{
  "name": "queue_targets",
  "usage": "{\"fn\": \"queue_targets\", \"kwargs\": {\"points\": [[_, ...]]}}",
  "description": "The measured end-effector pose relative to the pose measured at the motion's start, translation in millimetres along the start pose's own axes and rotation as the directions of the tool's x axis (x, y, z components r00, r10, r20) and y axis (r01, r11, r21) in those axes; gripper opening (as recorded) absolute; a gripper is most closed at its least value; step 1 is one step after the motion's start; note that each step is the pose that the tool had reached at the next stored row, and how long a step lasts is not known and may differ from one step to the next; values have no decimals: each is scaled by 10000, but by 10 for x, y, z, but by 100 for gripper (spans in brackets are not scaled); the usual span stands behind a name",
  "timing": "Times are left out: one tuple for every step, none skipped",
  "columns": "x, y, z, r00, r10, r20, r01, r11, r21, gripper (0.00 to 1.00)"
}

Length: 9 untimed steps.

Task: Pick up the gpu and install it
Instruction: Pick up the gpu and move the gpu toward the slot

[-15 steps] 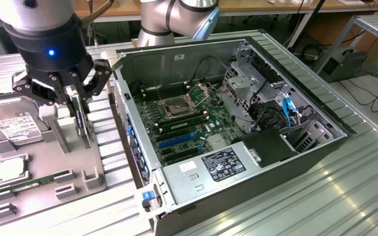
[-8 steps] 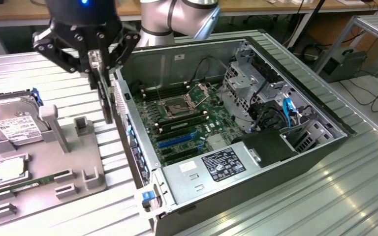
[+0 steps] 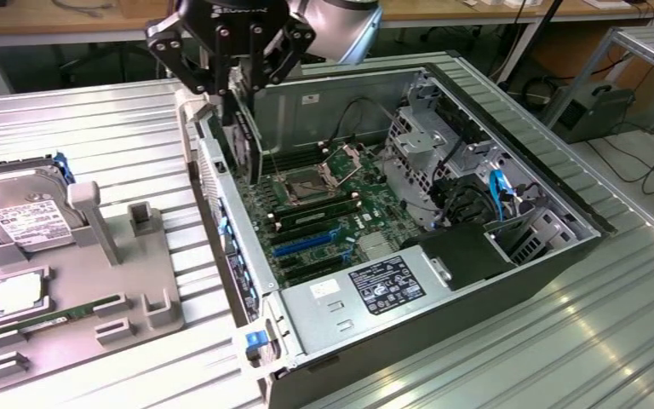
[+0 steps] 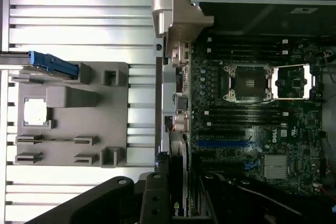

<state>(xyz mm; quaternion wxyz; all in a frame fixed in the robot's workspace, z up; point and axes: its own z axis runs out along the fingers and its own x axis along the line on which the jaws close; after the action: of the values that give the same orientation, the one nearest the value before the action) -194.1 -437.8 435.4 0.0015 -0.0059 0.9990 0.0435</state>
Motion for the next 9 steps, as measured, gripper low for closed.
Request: {"fn": "queue_targets", "kwargs": {"points": [[-47,-1,0,10000,1,-13,-1,10000,-10,26],[-93,-1,0,10000,3,-26,-3,10000,-21,26],[-138,-2,2,10000,5,-43,-5,10000,-32,26],[-238,-4,9,10000,7,-78,-7,10000,-51,26],[-282,-4,14,10000,9,-93,-9,10000,-58,26],[-337,-6,21,9999,9,-111,-10,10000,-63,26],[-387,-7,28,9999,11,-125,-12,10000,-65,26],[-432,-8,35,9999,12,-136,-13,10000,-66,26],[-493,-10,46,9999,14,-148,-15,10000,-67,26]]}}
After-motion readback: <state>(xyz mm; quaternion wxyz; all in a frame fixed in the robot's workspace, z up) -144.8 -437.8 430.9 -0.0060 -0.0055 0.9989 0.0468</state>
